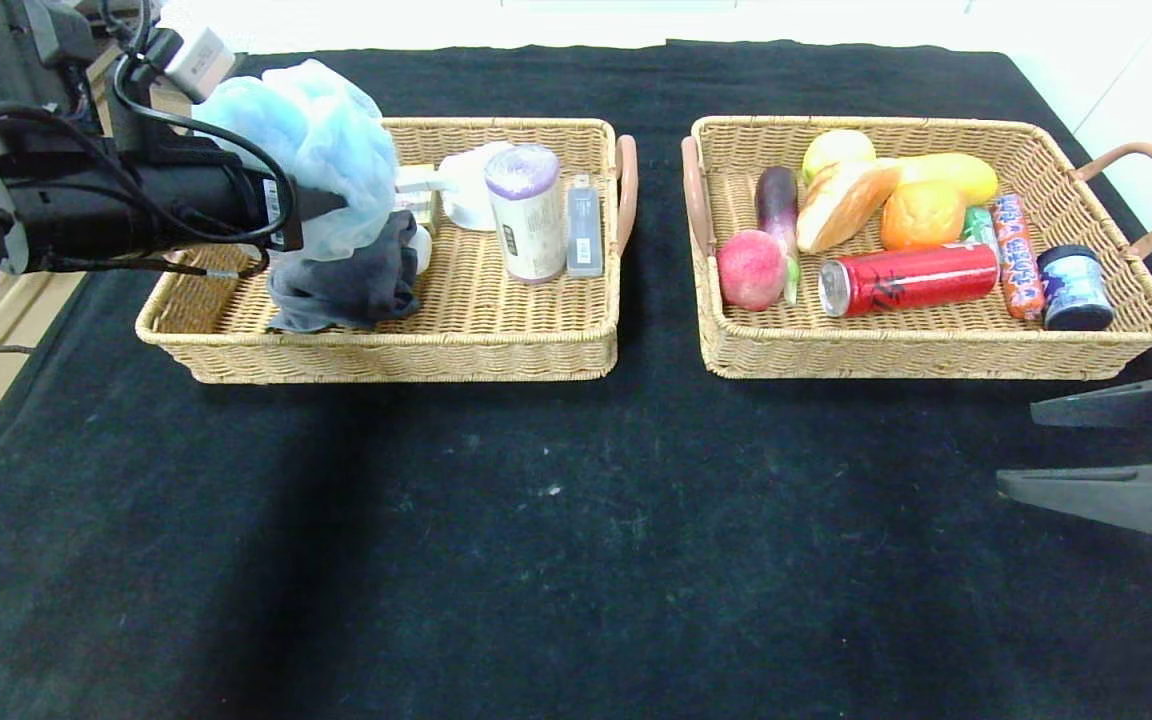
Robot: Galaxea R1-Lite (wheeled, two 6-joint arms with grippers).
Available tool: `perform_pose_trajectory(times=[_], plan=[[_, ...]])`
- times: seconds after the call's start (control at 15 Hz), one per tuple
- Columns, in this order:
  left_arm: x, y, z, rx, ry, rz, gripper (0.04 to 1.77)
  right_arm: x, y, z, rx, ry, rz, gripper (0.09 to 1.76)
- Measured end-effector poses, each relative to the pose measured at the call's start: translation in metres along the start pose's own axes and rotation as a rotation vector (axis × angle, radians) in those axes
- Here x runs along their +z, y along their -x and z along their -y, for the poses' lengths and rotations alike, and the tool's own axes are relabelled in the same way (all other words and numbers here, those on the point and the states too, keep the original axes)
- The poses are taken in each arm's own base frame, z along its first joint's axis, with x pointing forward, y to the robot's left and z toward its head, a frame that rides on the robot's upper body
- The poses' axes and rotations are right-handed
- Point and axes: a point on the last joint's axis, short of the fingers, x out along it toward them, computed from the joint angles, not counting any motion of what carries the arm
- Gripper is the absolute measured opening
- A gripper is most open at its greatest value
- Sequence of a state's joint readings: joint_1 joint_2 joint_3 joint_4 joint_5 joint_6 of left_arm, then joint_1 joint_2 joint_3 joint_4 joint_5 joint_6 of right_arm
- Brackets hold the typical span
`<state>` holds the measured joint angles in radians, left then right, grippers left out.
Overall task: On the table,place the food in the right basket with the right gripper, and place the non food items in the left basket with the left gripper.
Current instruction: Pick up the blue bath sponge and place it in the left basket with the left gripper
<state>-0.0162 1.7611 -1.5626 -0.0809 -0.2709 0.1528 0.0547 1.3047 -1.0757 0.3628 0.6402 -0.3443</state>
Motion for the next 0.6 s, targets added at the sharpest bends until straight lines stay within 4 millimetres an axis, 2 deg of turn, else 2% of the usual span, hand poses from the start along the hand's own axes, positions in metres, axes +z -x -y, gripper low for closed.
perform_pose_trajectory(times=[0.07, 0.13, 0.27, 0.6], plan=[[-0.0002, -0.0002, -0.0002, 0.001, 0.002, -0.001, 0.53, 0.0, 0.0, 0.0, 0.0, 0.0, 0.0, 1.71], [-0.0002, -0.0001, -0.0001, 0.0, 0.004, -0.001, 0.7, 0.0, 0.0, 0.0, 0.0, 0.0, 0.0, 1.71], [-0.0005, -0.0001, -0.0001, -0.001, 0.007, -0.003, 0.94, 0.0, 0.0, 0.0, 0.0, 0.0, 0.0, 1.71], [-0.0006, 0.0008, 0.0006, -0.002, 0.008, -0.006, 1.31, -0.0002, -0.0005, 0.0004, 0.0, 0.0, -0.002, 1.71]])
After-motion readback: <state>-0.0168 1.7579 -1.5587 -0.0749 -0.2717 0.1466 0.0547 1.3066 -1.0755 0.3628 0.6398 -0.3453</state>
